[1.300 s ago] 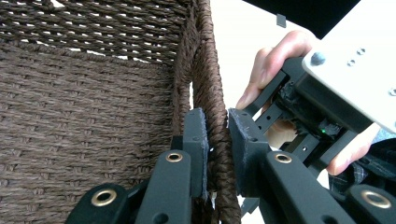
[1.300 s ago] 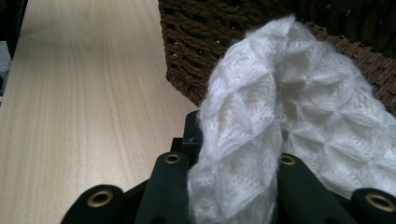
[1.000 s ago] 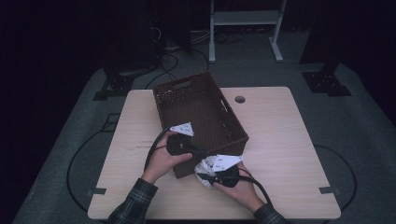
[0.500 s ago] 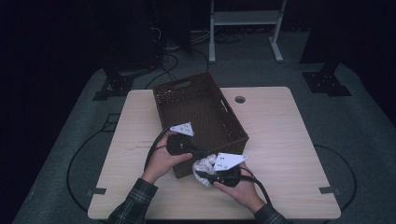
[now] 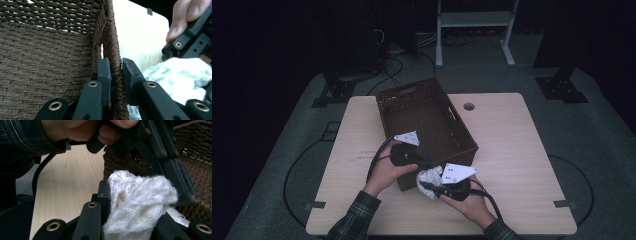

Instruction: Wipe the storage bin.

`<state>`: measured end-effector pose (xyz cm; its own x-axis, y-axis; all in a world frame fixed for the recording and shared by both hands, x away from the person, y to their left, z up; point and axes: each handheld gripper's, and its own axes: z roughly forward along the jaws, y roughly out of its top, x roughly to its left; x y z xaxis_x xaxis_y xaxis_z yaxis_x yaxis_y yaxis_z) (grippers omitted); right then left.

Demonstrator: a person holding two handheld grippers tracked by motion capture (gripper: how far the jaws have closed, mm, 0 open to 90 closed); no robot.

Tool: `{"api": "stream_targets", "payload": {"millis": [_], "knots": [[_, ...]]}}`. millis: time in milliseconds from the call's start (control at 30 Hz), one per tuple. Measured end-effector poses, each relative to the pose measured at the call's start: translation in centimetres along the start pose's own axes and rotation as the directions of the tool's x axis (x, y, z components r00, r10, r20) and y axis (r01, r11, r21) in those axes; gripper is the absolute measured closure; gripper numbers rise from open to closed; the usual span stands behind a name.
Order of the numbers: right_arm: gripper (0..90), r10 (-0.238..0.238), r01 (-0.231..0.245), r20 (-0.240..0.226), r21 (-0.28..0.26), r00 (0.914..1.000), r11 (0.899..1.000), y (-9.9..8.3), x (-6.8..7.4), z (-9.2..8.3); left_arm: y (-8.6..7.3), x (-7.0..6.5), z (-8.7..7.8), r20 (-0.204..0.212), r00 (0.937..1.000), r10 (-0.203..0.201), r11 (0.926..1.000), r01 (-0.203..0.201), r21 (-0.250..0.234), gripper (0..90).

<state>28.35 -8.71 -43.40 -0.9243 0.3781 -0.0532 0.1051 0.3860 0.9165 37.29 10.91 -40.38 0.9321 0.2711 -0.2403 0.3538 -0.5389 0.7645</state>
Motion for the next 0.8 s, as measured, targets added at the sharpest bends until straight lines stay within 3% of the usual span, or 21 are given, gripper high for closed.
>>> {"api": "stream_targets", "payload": {"millis": [200, 433, 800], "knots": [[75.6, 0.001, -0.001, 0.004, -0.001, 1.0, 1.0, 0.2, -0.2, 0.7, 0.0, 0.0, 0.0, -0.002, 1.0, 0.003, 1.0, -0.003, 0.003, 77.1], [76.0, -0.001, 0.001, -0.01, 0.034, 0.9999, 0.999, -0.3, -0.4, 2.1, 0.0, 0.0, 0.0, -0.002, 1.0, 0.008, 1.0, -0.008, 0.006, 77.1], [76.0, 0.018, -0.013, -0.031, 0.153, 0.9994, 0.988, -3.1, -0.4, 4.5, 0.0, -0.1, 0.0, -0.003, 1.0, 0.004, 1.0, -0.004, 0.002, 77.1]]}}
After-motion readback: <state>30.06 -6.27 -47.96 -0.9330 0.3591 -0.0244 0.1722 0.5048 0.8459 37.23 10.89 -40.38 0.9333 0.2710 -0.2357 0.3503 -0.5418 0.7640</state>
